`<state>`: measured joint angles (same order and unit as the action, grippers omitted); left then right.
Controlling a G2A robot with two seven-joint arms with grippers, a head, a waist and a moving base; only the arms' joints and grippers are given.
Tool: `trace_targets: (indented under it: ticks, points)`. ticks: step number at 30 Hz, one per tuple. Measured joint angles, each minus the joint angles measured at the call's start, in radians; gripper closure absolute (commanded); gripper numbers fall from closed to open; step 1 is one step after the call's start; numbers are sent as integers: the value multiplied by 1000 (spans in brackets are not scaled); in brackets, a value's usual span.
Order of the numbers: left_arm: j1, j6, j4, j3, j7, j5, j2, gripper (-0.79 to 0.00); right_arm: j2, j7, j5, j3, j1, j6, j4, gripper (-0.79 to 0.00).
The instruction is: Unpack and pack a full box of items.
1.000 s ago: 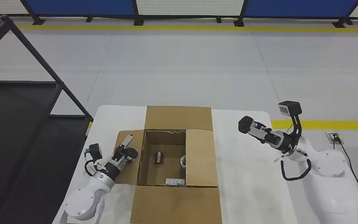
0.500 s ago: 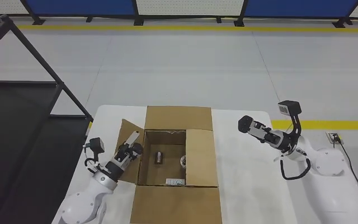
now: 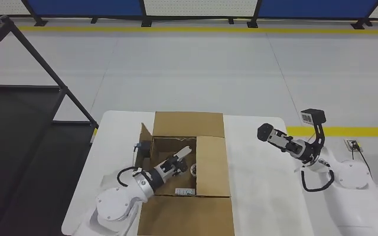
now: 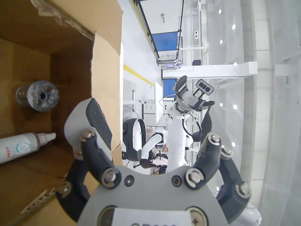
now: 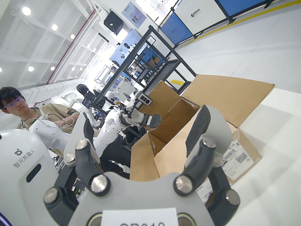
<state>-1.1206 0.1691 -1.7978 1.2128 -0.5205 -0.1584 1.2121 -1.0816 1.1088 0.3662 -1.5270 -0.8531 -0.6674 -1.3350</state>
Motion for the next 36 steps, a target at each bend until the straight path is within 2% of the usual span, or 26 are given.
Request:
trace_targets:
  ticks: [4,10,16,26,30,36]
  points:
    - [18,0,4,-44,9,36,5,-785,7,0,5,-9,-6,0,4,-785]
    - [5,5,-12,-33,49,97,2,-785,13,2,17,-4,-2,-1,12,-785]
    - [-66,15,-53,56,99,143,-11,-785,15,13,29,29,31,0,32,-785]
    - [-252,14,-125,294,200,66,-29,-785,8,8,23,120,105,8,54,-785]
    - [-297,-10,-187,343,224,52,-31,-785,6,4,18,146,126,11,59,-785]
    - [-341,-50,-305,361,230,72,-32,-785,5,-2,17,171,146,9,73,-785]
